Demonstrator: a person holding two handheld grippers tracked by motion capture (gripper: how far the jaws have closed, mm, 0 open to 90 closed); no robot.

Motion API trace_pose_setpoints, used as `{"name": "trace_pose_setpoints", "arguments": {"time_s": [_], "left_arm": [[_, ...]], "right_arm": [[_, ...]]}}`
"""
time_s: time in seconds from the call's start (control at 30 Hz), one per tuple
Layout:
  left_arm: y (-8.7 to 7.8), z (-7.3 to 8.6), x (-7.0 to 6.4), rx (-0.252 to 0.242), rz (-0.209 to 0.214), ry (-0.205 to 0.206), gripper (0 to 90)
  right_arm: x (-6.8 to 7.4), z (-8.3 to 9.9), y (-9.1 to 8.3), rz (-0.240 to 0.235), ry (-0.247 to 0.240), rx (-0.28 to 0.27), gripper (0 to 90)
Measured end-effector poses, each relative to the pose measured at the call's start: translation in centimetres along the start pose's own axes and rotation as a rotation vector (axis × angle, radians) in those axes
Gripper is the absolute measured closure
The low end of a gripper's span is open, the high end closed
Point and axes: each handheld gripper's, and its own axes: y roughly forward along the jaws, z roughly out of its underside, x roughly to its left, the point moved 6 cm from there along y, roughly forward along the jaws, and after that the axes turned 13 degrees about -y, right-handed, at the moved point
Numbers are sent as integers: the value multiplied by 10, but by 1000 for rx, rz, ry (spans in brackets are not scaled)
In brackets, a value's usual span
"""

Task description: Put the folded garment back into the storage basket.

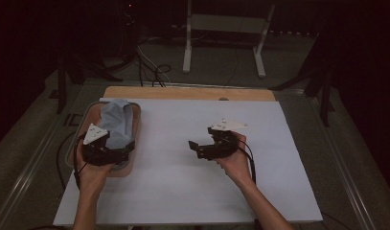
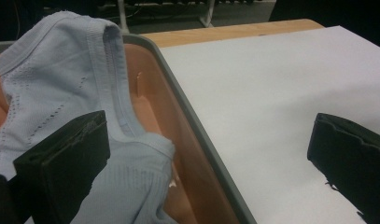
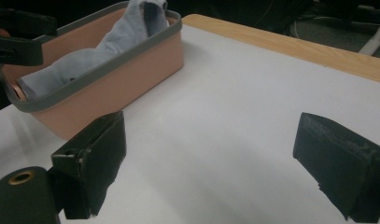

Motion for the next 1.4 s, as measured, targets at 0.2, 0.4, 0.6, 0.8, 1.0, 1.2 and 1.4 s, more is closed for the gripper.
{"name": "trace_pose_setpoints", "arguments": {"time_s": [0.2, 0.4, 0.6, 0.8, 1.0, 1.2, 1.4], "left_arm": [[-3, 2, 2, -7, 6, -13, 3], [-8, 4, 2, -14, 8, -20, 3], [-8, 5, 3, -23, 12, -20, 3], [-9, 7, 3, -23, 12, -20, 3], [-10, 7, 3, -31, 12, -23, 3], [-12, 7, 2, -41, 16, -23, 3], [-13, 7, 1, -47, 20, -18, 3]], "right_arm": [[-11, 14, -17, 30, 13, -7, 98], [-19, 22, -31, 50, 16, -22, 98], [-22, 29, -42, 61, 12, -27, 97], [-29, 37, -58, 84, 14, -64, 97], [-36, 45, -67, 102, 33, -85, 96], [-40, 51, -77, 123, 36, -107, 96], [-46, 59, -88, 142, 46, -124, 96]]}}
